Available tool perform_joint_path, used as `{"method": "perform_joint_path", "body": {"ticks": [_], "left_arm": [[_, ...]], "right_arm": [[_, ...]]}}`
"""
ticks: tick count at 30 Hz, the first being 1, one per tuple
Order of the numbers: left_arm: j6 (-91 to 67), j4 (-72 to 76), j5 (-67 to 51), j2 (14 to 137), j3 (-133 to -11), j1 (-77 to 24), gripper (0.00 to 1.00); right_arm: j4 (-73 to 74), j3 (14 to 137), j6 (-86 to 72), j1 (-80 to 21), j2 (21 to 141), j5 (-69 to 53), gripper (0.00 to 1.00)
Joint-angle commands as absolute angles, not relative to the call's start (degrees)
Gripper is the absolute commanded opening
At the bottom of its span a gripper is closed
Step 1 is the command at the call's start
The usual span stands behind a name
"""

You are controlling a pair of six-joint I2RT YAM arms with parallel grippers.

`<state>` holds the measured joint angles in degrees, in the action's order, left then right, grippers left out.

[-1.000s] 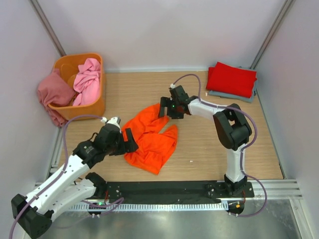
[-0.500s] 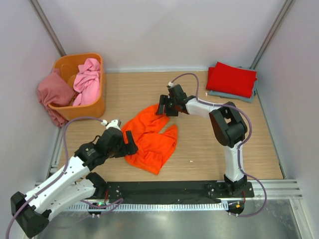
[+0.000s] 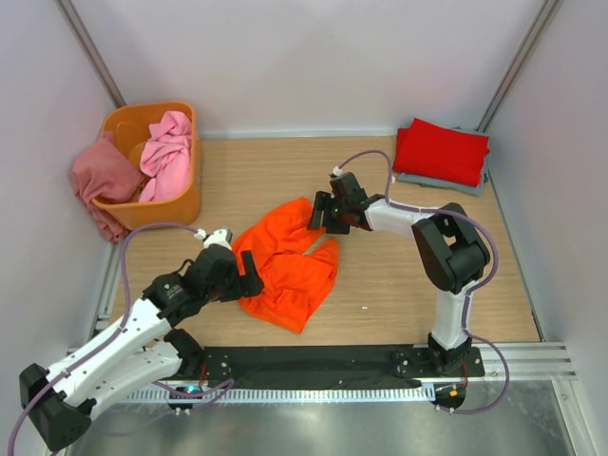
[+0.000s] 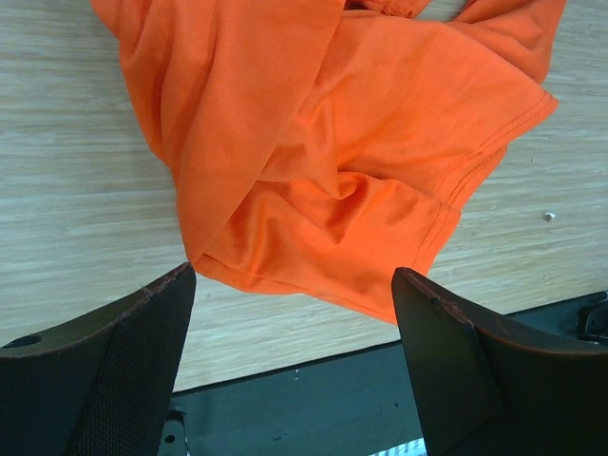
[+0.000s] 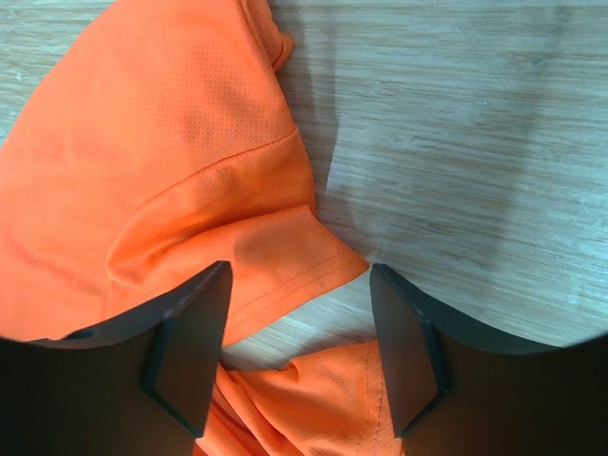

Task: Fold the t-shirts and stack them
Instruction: Flatten the tshirt out

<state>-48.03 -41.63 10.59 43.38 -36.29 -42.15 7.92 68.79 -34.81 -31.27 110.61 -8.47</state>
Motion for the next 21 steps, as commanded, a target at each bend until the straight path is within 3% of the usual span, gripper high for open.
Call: {"method": "perform_joint_path", "body": {"ticks": [1, 8, 16, 21], "left_arm": [[-49.30, -40.78, 12.74, 42.28, -36.12, -42.98, 0.85], [-50.88, -41.31, 13.27, 42.71, -35.77, -44.47, 0.83], [-58.60, -40.87, 17.30, 46.83, -34.72, -55.18, 0.79], [-64.86, -37.80, 20.91, 52.63, -35.42, -66.24, 0.79]], "right_arm": [[8.97, 67.06, -35.42, -31.29, 111.18, -7.29, 0.64], [7.30, 66.27, -35.95, -31.38, 111.80, -8.70, 0.47], [5.45, 64.78, -35.42, -31.46, 109.87, -9.84, 0.04], [4.49, 62.93, -35.16, -31.38, 106.00, -7.65, 0.01]]}}
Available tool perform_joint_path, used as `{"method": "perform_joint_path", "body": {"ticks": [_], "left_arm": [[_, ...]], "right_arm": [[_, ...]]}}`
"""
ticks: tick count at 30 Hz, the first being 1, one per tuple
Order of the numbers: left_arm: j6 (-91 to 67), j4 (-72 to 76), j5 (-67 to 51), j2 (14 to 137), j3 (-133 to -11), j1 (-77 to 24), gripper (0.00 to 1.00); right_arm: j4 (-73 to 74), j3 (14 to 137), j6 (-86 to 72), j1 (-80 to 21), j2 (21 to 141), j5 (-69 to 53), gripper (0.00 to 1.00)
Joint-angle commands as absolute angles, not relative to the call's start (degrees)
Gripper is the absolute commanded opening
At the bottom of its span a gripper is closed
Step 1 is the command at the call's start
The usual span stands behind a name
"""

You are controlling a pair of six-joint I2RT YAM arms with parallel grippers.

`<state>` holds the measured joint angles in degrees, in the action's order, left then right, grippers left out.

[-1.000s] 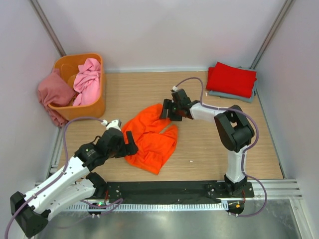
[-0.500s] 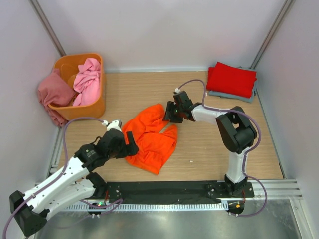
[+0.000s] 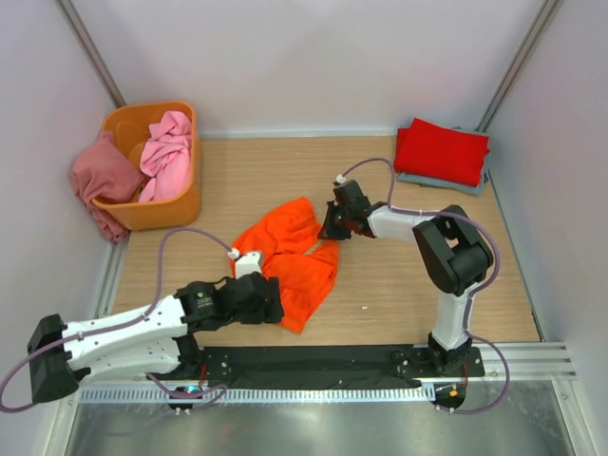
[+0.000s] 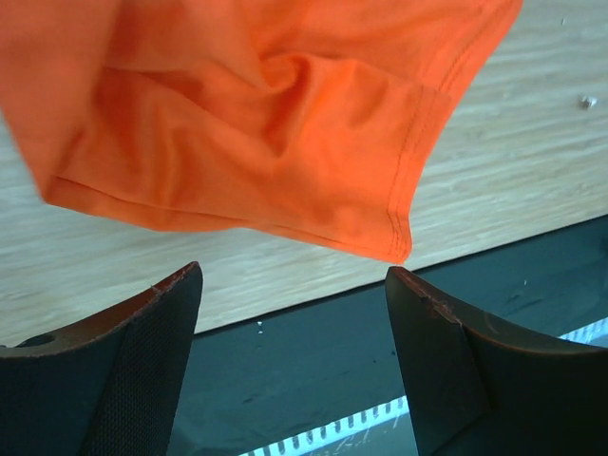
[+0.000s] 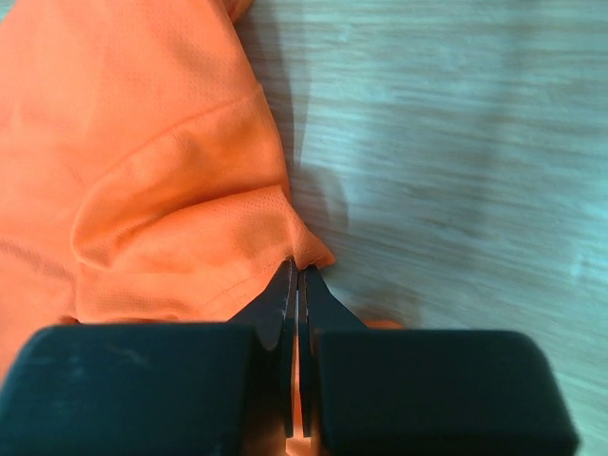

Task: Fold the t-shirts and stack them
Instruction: Flatten the tshirt out

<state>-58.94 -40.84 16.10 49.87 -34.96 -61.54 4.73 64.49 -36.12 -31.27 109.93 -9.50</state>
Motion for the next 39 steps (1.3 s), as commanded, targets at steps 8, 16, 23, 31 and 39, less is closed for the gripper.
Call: {"method": "perform_joint_path", "body": {"ticks": [8, 16, 23, 31, 39], "left_arm": [[-69.08, -33.14, 22.76, 68.62, -41.39, -73.64, 0.79], [-69.61, -30.32, 23.47, 74.79, -44.12, -74.79, 0.74], [-70.22, -30.41, 22.06, 78.05, -44.47, -75.06, 0.62], [-71.10, -30.59, 21.80, 80.59, -44.91, -76.55, 0.50], [-71.10, -31.55, 21.97, 84.11, -45.88, -77.25, 0.46]], "right_arm": [[-2.61, 56.87, -35.68, -31.38, 104.33, -8.70, 0.02], [-4.92, 54.49, -34.63, -31.38, 104.06, -9.40, 0.01], [-5.45, 54.40, -34.54, -31.29, 104.41, -9.67, 0.01], [-5.45, 54.67, -34.37, -31.38, 104.85, -9.84, 0.01], [-5.27, 54.76, -34.37, -31.29, 105.12, -9.93, 0.02]]}}
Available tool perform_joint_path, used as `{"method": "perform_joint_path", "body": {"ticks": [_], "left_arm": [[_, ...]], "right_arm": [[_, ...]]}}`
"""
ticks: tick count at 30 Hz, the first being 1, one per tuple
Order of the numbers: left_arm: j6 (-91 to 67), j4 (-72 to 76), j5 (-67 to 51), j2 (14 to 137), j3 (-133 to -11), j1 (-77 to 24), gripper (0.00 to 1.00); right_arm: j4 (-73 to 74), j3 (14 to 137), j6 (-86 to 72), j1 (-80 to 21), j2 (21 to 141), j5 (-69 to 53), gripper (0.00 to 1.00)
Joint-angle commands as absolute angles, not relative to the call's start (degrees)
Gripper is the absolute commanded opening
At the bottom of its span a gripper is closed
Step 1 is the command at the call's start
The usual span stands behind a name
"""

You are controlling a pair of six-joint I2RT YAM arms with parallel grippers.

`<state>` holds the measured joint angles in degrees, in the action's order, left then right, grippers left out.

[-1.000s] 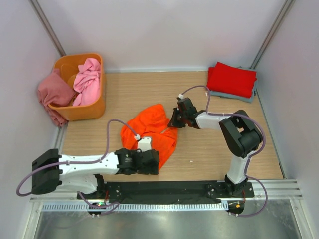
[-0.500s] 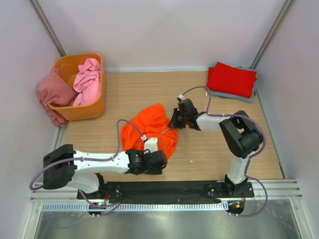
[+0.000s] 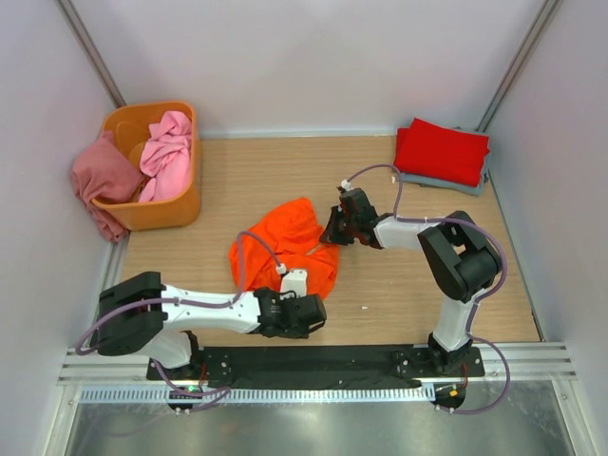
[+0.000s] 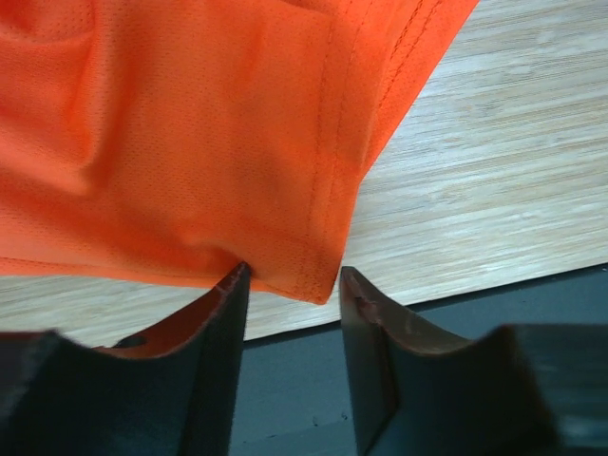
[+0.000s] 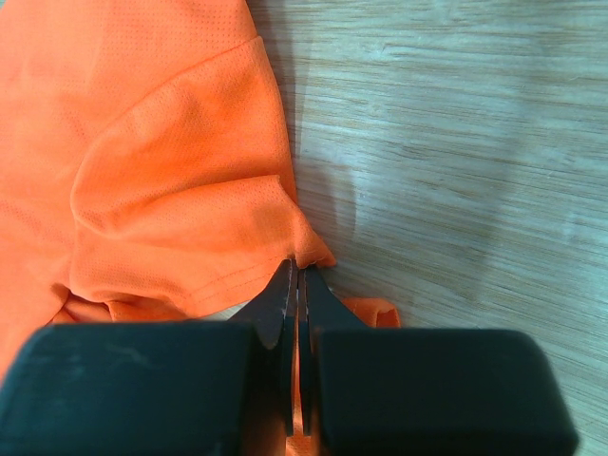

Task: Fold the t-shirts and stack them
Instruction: Flatten the tshirt out

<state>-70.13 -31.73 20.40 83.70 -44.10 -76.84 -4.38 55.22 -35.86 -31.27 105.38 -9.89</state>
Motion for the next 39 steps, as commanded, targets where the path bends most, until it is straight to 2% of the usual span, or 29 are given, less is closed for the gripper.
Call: {"method": "perform_joint_path", "body": {"ticks": [1, 3, 6, 8, 9, 10, 17, 23, 31, 39], "left_arm": [[-71.10, -31.64, 21.97, 84.20, -45.88, -77.26, 0.43], [-71.19, -31.81, 22.06, 84.55, -45.97, -77.17, 0.38], [-71.19, -32.08, 22.15, 84.64, -45.97, -77.26, 0.25], [-71.19, -32.25, 22.32, 84.46, -45.88, -77.17, 0.15], [-71.19, -32.60, 22.41, 84.38, -45.97, -77.25, 0.05], [-71.10, -32.78, 22.50, 84.11, -46.05, -77.34, 0.00], [-68.65, -45.05, 26.80, 74.56, -49.22, -78.14, 0.00], [-64.08, -58.41, 35.49, 59.36, -54.22, -78.22, 0.00], [-60.57, -69.16, 40.16, 44.58, -59.58, -78.22, 0.00], [-43.17, -72.25, 45.26, 41.84, -73.01, -78.22, 0.00]], "right_arm": [[-5.19, 54.76, -34.28, -31.38, 105.12, -10.02, 0.01], [-5.18, 54.84, -34.28, -31.29, 105.29, -10.11, 0.01], [-5.18, 54.93, -34.28, -31.38, 105.29, -10.11, 0.01], [-5.19, 54.93, -34.37, -31.38, 105.38, -10.02, 0.01], [-5.10, 55.02, -34.28, -31.29, 105.47, -10.02, 0.02], [-5.10, 55.02, -34.36, -31.38, 105.47, -10.02, 0.01], [-1.16, 58.26, -34.01, -30.94, 101.35, -11.16, 0.01], [9.90, 72.91, -32.18, -29.80, 90.55, -10.29, 0.01], [21.26, 86.47, -30.85, -27.16, 84.74, -8.70, 0.01], [34.88, 101.65, -27.70, -21.01, 73.76, -3.26, 0.01]]}}
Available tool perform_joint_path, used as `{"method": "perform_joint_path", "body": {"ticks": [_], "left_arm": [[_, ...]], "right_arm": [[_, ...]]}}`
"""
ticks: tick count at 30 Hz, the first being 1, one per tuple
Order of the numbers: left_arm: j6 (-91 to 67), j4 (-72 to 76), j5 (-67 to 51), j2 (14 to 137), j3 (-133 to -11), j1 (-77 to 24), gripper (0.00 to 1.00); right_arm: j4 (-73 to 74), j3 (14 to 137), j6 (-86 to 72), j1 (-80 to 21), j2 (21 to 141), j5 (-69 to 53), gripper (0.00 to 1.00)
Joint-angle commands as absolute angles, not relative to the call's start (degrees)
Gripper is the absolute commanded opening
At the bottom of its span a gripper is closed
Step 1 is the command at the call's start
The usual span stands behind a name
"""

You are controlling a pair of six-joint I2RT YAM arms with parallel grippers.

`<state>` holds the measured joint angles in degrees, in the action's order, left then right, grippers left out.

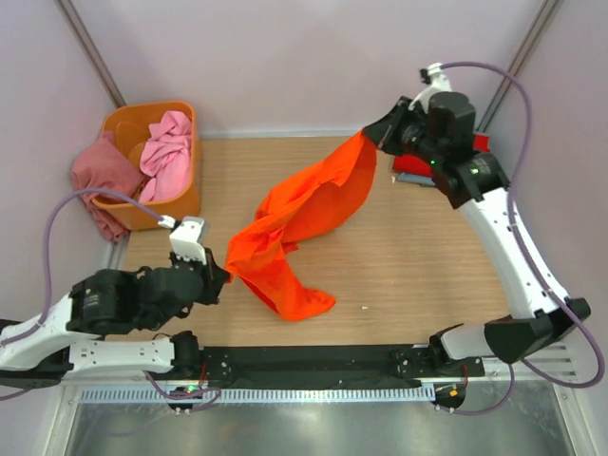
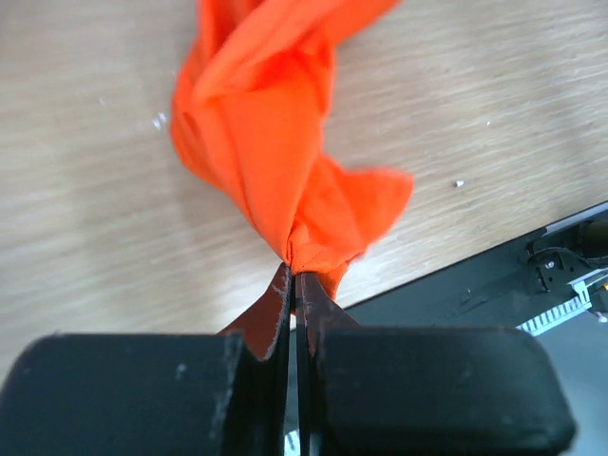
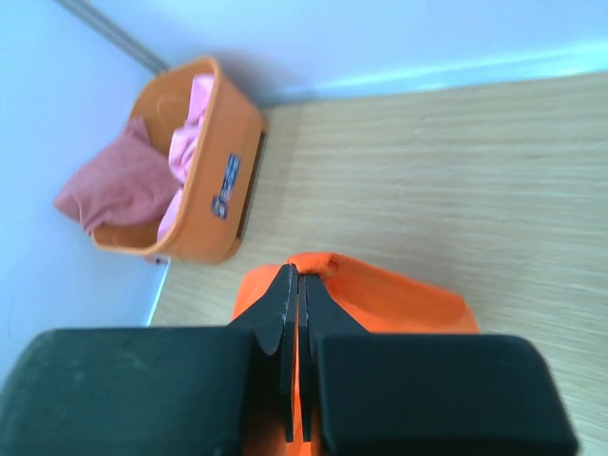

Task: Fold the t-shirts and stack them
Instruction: Flatten the tshirt out

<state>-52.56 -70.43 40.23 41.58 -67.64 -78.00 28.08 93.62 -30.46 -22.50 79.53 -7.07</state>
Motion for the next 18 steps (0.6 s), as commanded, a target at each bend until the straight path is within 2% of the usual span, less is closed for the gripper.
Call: {"method": "perform_joint_path", "body": {"ticks": [1, 9, 13, 18], "left_arm": [[-41.41, -72.25, 45.70, 42.10, -74.52, -78.22, 0.00], [-20.17, -65.93, 47.55, 44.91, -89.45, -78.22, 0.00], [-9.35, -60.04, 41.94, 46.40, -93.86, -78.22, 0.00], [-1.59, -57.83, 34.20, 49.57, -101.93, -78.22, 0.00]], "right_arm": [[37.50, 103.26, -27.16, -20.92, 72.70, -2.56, 0.01], [45.09, 116.18, -21.81, -20.92, 62.68, 0.80, 0.02], [43.60, 117.07, -16.09, -20.92, 56.18, -6.48, 0.01], [42.98, 119.61, -12.05, -20.92, 50.11, -9.58, 0.01]]}}
